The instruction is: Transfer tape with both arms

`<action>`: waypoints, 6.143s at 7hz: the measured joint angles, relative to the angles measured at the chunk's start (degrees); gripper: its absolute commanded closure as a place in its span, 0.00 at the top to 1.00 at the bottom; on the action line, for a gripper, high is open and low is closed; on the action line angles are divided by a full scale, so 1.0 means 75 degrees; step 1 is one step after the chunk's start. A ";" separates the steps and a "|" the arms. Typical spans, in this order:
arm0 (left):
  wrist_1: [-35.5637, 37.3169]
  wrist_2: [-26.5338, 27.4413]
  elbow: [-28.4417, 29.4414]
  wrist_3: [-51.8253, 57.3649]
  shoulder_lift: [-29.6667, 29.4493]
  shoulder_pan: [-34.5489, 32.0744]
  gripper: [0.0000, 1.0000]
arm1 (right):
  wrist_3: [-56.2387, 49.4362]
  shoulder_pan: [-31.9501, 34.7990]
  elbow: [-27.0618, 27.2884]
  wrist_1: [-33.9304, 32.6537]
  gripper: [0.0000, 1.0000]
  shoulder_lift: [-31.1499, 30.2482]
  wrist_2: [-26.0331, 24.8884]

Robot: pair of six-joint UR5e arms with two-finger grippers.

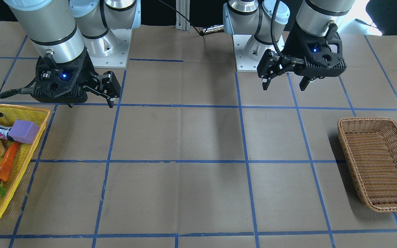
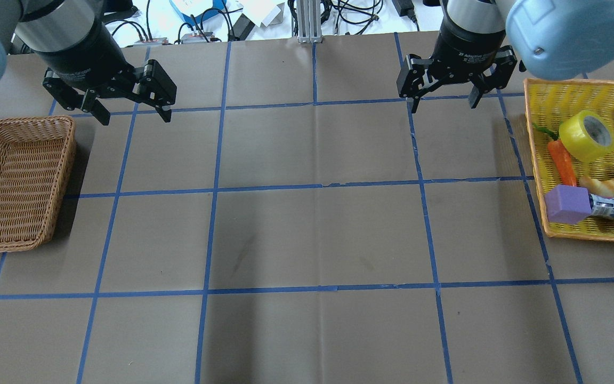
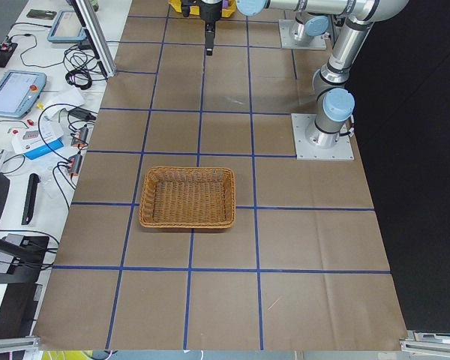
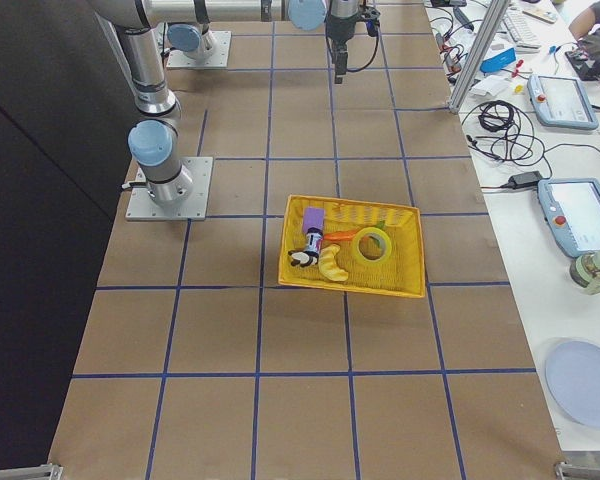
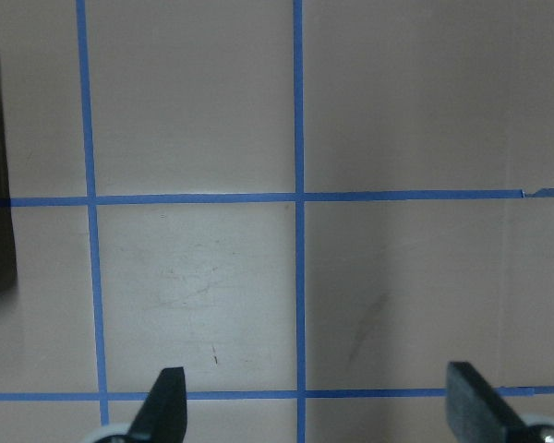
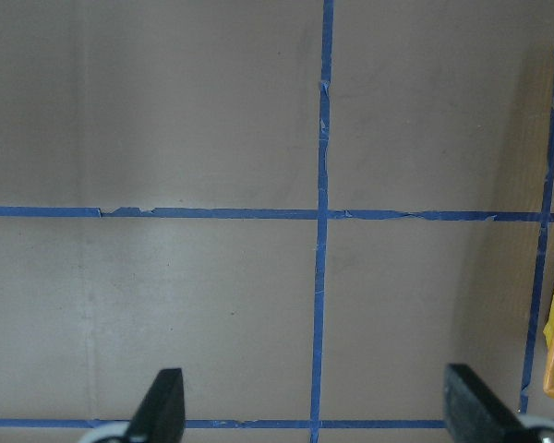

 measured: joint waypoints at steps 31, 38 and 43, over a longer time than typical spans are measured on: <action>0.0092 -0.0052 -0.0007 0.0000 -0.0164 0.0037 1.00 | 0.0681 0.0962 0.1001 -0.2423 0.34 0.1692 0.1139; 0.0107 -0.0091 -0.0221 -0.0084 -0.0167 0.0028 1.00 | 0.3534 0.3046 0.0820 -0.4496 1.00 0.2708 -0.0149; 0.1342 -0.0089 -0.0928 -0.1271 -0.1171 -0.0665 1.00 | 0.1341 0.0553 0.0495 -0.1520 1.00 0.0229 -0.0205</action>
